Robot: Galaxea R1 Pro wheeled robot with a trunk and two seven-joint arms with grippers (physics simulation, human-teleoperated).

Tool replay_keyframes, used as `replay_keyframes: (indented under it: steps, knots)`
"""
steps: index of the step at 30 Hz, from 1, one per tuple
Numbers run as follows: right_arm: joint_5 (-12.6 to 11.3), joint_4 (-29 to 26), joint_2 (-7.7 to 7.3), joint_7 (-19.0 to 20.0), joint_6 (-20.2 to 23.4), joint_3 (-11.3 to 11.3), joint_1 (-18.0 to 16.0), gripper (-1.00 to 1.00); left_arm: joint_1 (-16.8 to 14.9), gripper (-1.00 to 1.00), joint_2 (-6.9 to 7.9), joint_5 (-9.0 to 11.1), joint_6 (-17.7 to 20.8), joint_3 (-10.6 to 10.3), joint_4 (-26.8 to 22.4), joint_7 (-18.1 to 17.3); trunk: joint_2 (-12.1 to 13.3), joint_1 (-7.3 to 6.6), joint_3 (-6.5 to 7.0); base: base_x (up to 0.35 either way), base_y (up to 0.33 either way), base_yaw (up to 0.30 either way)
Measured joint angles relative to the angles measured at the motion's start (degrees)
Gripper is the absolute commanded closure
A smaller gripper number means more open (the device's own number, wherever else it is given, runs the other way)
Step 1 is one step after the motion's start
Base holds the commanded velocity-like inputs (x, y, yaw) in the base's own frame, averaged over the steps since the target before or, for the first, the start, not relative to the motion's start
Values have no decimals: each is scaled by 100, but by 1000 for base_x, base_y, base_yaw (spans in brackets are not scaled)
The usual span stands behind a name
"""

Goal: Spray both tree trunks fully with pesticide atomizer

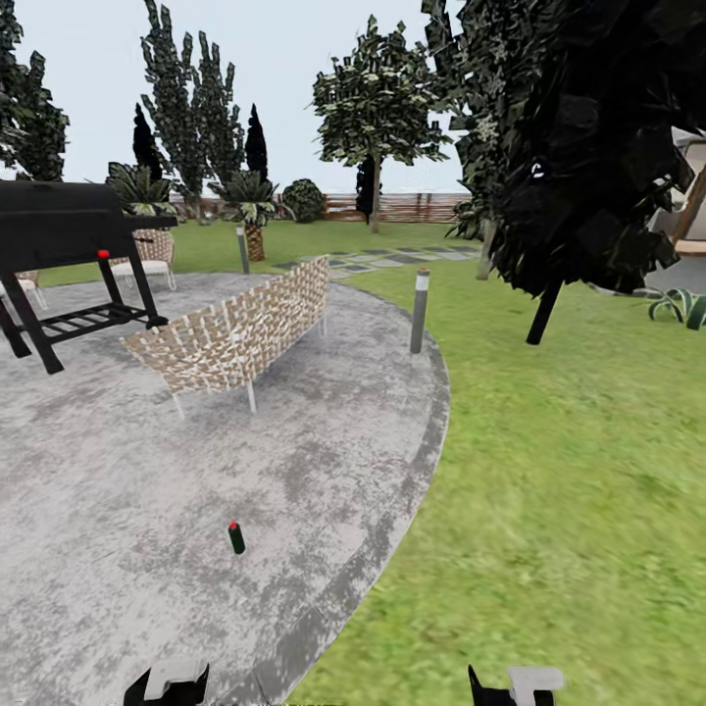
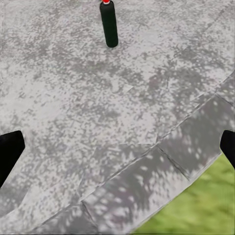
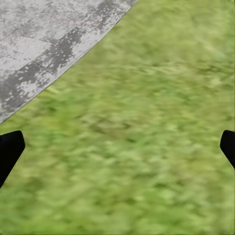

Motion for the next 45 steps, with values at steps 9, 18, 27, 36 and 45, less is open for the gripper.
replay_keyframes:
  steps: [9,18,27,36,45]
  knots:
    - [0,0,0,0,1,-1,0,-100,1,-100,0,0,0,0,0,-1,0,0,-31,0,0,279]
    - [0,0,0,0,0,-1,0,-100,2,-100,0,0,0,0,-1,-4,0,0,-63,17,-8,279]
    - [0,0,0,0,-1,0,0,-100,1,-100,0,0,0,0,-1,6,0,0,-95,214,-148,279]
    - [0,0,0,0,2,0,0,-100,1,-100,0,0,0,0,1,11,0,0,-127,238,-192,279]
    - [0,-5,0,3,-1,5,0,-100,2,-100,0,0,0,0,-3,5,0,0,-156,239,-200,219]
